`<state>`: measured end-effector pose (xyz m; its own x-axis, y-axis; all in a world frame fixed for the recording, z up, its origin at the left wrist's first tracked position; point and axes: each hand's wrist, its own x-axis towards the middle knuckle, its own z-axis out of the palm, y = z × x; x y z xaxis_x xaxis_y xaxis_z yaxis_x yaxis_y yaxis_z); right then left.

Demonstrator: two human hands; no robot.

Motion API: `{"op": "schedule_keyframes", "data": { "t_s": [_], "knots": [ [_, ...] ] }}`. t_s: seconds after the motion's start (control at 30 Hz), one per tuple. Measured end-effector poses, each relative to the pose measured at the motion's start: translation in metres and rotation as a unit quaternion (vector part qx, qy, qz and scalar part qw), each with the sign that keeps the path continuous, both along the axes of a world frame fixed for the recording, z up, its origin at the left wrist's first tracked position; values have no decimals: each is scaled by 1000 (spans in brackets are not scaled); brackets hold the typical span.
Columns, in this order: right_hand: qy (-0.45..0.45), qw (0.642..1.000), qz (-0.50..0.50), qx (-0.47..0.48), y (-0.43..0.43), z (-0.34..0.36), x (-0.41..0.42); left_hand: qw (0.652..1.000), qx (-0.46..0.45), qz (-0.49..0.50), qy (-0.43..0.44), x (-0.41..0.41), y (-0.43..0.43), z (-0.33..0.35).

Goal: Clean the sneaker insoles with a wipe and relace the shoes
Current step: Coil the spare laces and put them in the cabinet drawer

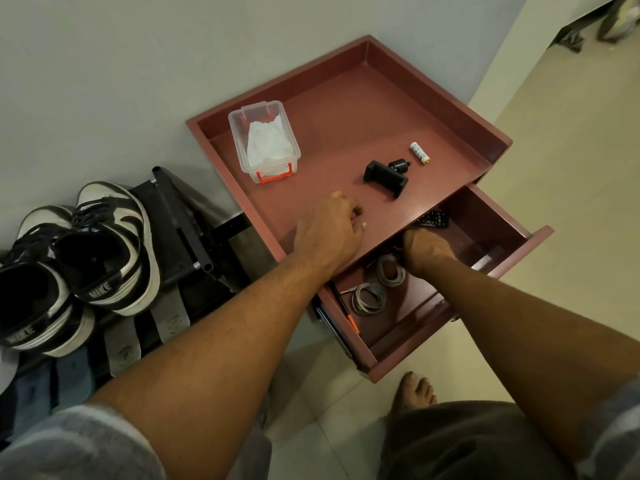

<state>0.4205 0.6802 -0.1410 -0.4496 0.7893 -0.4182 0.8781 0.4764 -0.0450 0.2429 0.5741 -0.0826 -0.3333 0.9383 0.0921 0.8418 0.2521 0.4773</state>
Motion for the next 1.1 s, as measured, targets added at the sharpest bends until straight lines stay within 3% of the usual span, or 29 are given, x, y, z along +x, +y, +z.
{"op": "schedule_keyframes", "data": {
  "t_s": [0.27,0.47,0.63,0.8,0.93,1.1],
  "knots": [
    [14,1000,-5,17,28,45,38,1000,-8,21,-12,3,1,1],
    [160,963,-51,213,18,109,29,998,-28,40,-28,5,4,4],
    [258,950,36,171,13,115,-4,998,-27,40,-30,9,5,4],
    [232,963,60,121,19,96,-34,998,-30,42,-23,6,4,2],
    [195,970,60,135,23,83,-39,999,-25,30,-11,3,2,0],
    [221,962,64,144,29,83,-35,999,-16,19,-25,0,1,0]
  ]
}}
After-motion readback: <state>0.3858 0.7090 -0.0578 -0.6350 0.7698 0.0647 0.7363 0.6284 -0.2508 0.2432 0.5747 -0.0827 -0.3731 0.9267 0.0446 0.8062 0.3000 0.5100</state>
